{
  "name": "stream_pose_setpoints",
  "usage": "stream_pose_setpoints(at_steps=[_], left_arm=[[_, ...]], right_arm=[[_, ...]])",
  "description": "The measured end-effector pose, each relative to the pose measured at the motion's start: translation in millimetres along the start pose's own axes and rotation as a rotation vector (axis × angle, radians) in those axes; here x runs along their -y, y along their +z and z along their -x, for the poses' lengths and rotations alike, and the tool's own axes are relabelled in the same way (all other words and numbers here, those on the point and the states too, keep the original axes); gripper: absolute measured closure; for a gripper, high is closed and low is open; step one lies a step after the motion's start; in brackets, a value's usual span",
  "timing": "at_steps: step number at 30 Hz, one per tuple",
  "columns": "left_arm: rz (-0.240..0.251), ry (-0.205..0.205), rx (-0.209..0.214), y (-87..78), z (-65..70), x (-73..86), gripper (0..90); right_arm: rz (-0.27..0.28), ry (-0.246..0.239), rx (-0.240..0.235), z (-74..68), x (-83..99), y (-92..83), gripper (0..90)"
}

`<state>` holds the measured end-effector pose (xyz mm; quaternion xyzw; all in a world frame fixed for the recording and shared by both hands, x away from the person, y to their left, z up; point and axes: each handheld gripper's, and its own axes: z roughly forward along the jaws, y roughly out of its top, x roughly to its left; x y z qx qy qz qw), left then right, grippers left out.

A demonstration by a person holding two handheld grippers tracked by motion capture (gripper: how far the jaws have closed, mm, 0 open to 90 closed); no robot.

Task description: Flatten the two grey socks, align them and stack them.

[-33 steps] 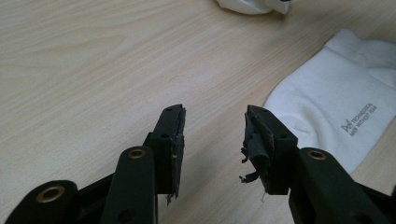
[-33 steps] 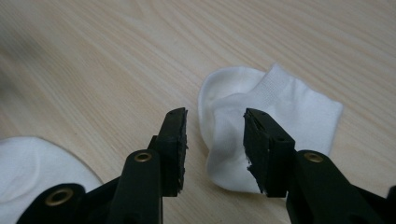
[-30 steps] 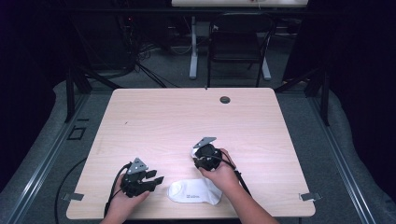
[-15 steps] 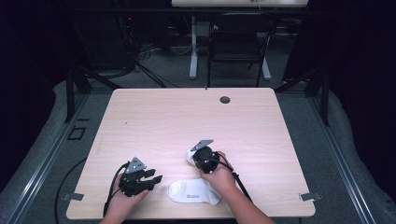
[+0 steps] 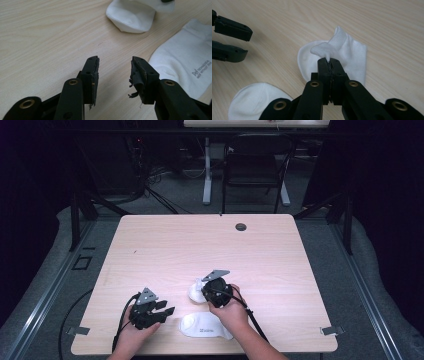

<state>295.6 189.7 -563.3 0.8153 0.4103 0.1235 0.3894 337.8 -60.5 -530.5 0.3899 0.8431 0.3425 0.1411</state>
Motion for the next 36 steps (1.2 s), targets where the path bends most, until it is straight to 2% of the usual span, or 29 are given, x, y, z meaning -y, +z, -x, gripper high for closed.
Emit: stream_pose_setpoints(at_steps=[2,6,9,11,12,15,19,23,28,31,32,35,36], left_arm=[[0.002,0.006,0.003,1.7,-0.1,-2.3,57.9],[0.004,0.009,-0.001,6.0,1.1,-6.6,57.9],[-0.005,0.011,0.006,8.7,2.2,-8.4,57.9],[-0.011,0.027,0.005,10.6,3.5,-9.4,57.9],[-0.012,0.018,0.006,12.0,4.9,-9.5,57.9],[-0.023,0.034,0.009,16.1,7.1,-11.7,57.9],[-0.025,0.043,0.010,22.0,11.7,-16.4,57.9],[-0.022,0.041,0.009,28.1,11.9,-22.0,58.1],[-0.007,0.019,-0.002,32.0,8.2,-25.4,58.5],[-0.008,0.025,-0.004,32.7,7.4,-26.2,59.0],[-0.010,0.025,-0.002,33.5,7.6,-27.7,59.7],[-0.008,0.034,0.001,34.5,9.0,-31.3,60.5],[-0.005,0.026,0.007,35.0,9.7,-32.3,60.8]], right_arm=[[0.015,0.008,0.010,1.9,-0.4,-3.9,89.0],[0.054,0.060,0.015,7.9,-1.3,-13.0,89.0],[0.071,0.106,-0.006,13.0,-2.4,-20.7,89.0],[0.088,0.127,-0.017,14.5,-3.5,-26.4,89.0],[0.100,0.134,-0.021,15.4,-3.6,-28.8,88.9],[0.115,0.167,-0.032,19.1,-2.4,-34.8,88.9],[0.111,0.180,-0.017,26.9,4.5,-37.9,88.9],[0.109,0.232,-0.011,38.4,12.8,-38.7,88.9],[0.102,0.273,0.002,52.6,24.1,-37.8,88.7],[0.100,0.299,0.002,58.9,29.8,-36.0,88.7],[0.097,0.327,-0.006,64.8,34.7,-34.6,88.7],[0.090,0.339,0.011,70.7,40.1,-32.7,88.5],[0.087,0.341,0.019,72.0,42.2,-31.4,88.5]])
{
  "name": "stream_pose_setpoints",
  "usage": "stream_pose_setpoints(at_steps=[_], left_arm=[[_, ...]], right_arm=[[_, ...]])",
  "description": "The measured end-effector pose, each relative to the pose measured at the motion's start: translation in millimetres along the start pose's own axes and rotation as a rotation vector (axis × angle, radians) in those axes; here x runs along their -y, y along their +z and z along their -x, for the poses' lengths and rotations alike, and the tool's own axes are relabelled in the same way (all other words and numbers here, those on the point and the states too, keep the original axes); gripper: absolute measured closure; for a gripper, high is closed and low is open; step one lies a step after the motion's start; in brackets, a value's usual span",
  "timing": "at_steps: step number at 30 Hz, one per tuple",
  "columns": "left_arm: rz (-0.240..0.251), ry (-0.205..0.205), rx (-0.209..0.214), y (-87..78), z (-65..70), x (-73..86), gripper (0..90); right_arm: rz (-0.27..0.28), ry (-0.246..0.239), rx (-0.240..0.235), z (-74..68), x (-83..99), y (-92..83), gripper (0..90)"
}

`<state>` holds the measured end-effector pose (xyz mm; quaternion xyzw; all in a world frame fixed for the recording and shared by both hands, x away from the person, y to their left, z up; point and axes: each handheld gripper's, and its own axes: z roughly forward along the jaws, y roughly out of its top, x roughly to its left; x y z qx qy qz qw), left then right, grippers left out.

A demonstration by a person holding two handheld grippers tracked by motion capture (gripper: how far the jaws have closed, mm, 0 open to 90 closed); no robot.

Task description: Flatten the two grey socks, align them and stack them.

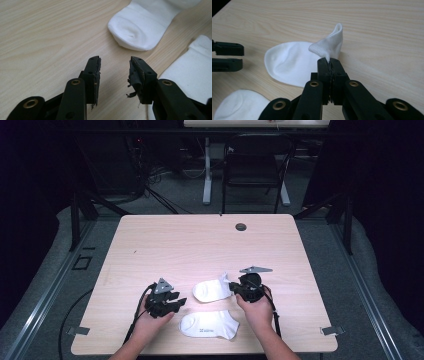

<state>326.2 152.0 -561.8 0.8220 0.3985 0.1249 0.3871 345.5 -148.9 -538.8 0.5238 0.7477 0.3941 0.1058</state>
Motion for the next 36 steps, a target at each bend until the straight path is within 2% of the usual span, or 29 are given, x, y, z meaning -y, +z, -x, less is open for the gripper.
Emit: stream_pose_setpoints(at_steps=[7,19,28,36], left_arm=[[-0.002,0.001,0.007,2.4,0.2,-2.4,61.6],[0.005,-0.014,0.016,7.9,-0.3,-10.2,64.1],[0.015,-0.033,0.006,16.5,0.8,-19.5,57.7],[0.006,-0.043,0.011,34.2,3.4,-29.0,55.7]], right_arm=[[-0.030,0.022,0.016,13.5,11.1,8.0,88.1],[-0.027,0.033,0.043,28.0,14.6,10.4,86.3],[-0.028,0.021,0.055,31.3,15.0,12.6,86.9],[-0.032,0.010,0.048,29.1,16.7,12.1,87.0]])
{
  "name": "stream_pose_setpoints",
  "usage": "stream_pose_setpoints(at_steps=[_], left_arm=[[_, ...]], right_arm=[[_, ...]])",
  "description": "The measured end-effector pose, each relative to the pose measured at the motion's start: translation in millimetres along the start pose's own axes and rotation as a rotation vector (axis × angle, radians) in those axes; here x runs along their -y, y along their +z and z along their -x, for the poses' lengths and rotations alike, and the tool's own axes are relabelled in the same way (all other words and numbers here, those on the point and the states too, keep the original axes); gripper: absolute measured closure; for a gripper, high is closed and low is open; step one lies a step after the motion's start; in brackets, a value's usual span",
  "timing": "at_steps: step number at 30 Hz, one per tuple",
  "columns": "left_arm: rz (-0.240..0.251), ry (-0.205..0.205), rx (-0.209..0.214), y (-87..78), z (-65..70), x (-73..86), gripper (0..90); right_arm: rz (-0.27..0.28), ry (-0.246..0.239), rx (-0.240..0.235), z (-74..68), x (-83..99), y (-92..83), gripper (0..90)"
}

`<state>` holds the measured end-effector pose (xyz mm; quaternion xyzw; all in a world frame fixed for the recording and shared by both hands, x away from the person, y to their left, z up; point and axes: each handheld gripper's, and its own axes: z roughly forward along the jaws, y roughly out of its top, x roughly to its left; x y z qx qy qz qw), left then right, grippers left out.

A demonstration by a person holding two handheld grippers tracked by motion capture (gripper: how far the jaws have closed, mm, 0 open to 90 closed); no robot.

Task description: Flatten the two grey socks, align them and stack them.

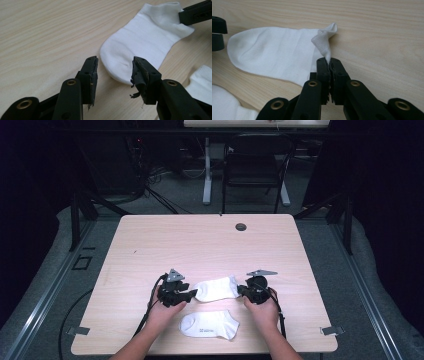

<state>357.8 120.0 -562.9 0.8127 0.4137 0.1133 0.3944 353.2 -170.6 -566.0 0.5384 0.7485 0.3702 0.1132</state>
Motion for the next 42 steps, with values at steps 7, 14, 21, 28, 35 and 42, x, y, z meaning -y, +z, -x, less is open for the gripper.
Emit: stream_pose_setpoints(at_steps=[7,14,21,28,35,42], left_arm=[[-0.029,0.006,0.002,8.1,2.8,-0.2,68.2],[-0.056,0.031,-0.009,11.3,2.8,1.4,87.9],[-0.052,0.038,-0.014,7.4,0.4,1.2,90.0],[-0.053,0.033,-0.020,-0.3,-6.7,3.1,90.0],[-0.059,0.028,-0.025,-7.3,-13.1,7.5,90.0],[-0.060,0.023,-0.026,-12.9,-16.7,12.4,90.0]], right_arm=[[0.007,0.001,-0.005,1.1,1.8,-0.8,87.1],[0.008,0.008,-0.009,3.0,3.8,-1.3,87.6],[0.000,-0.013,-0.010,0.7,4.2,-5.1,87.9],[-0.019,-0.041,-0.021,-4.4,5.4,-8.0,87.9],[-0.034,-0.059,-0.042,-10.8,9.0,-7.5,87.4],[-0.062,-0.082,-0.025,-14.4,13.2,-7.2,79.9]])
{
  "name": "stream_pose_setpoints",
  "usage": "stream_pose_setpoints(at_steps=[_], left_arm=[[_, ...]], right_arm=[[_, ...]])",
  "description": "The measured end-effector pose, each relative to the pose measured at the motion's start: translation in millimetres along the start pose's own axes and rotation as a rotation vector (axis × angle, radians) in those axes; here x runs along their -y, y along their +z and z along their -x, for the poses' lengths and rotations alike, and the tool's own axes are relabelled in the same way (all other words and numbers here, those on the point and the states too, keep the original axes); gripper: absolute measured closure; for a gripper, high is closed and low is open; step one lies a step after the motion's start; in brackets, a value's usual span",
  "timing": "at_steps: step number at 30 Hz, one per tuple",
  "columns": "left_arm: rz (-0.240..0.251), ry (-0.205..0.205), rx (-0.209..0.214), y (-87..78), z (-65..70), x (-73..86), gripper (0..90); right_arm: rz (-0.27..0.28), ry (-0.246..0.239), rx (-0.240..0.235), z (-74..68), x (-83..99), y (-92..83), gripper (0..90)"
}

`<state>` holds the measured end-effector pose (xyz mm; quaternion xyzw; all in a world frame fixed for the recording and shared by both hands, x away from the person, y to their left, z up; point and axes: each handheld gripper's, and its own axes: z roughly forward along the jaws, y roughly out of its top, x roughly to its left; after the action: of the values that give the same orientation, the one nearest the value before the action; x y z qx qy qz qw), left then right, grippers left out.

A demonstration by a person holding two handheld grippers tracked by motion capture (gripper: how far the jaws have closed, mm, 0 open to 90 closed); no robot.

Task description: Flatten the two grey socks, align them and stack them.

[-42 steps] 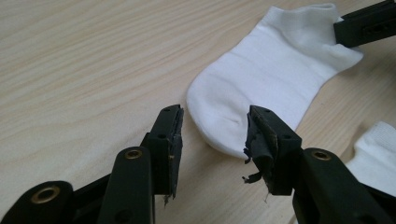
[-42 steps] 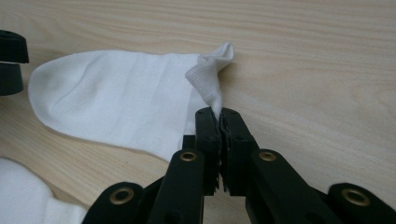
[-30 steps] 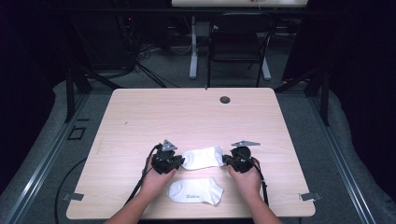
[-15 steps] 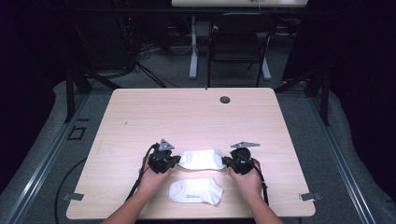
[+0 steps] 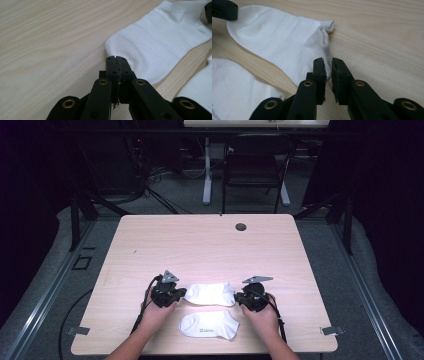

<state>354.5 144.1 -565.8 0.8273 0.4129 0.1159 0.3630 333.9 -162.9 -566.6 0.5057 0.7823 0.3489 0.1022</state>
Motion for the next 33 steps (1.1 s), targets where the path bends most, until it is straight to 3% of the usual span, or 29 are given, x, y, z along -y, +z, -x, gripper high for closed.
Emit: stream_pose_setpoints(at_steps=[5,9,14,17,19,23,33], left_arm=[[-0.003,0.002,0.010,-3.6,-2.3,3.8,90.0],[0.001,-0.008,0.009,-3.2,-3.1,5.2,90.0],[-0.003,-0.012,0.012,-2.3,-3.7,5.5,89.9],[-0.002,-0.015,0.016,-2.0,-3.6,5.5,89.9],[-0.003,-0.014,0.015,-1.5,-3.7,5.6,89.9],[-0.003,-0.014,0.016,-1.0,-4.5,6.5,89.9],[-0.002,-0.025,0.018,-0.8,-5.5,9.2,89.9]], right_arm=[[0.055,0.021,-0.013,1.8,-1.4,-7.4,71.3],[0.087,0.025,-0.057,-0.4,-11.5,-8.7,65.6],[0.065,0.016,-0.054,-3.7,-17.2,0.7,64.8],[0.041,0.010,-0.046,-5.6,-19.0,8.5,66.8],[0.030,0.005,-0.040,-5.7,-19.5,14.0,75.9],[0.013,0.010,-0.027,-4.0,-19.4,16.5,84.2],[0.001,0.021,-0.016,0.8,-14.9,18.9,86.2]])
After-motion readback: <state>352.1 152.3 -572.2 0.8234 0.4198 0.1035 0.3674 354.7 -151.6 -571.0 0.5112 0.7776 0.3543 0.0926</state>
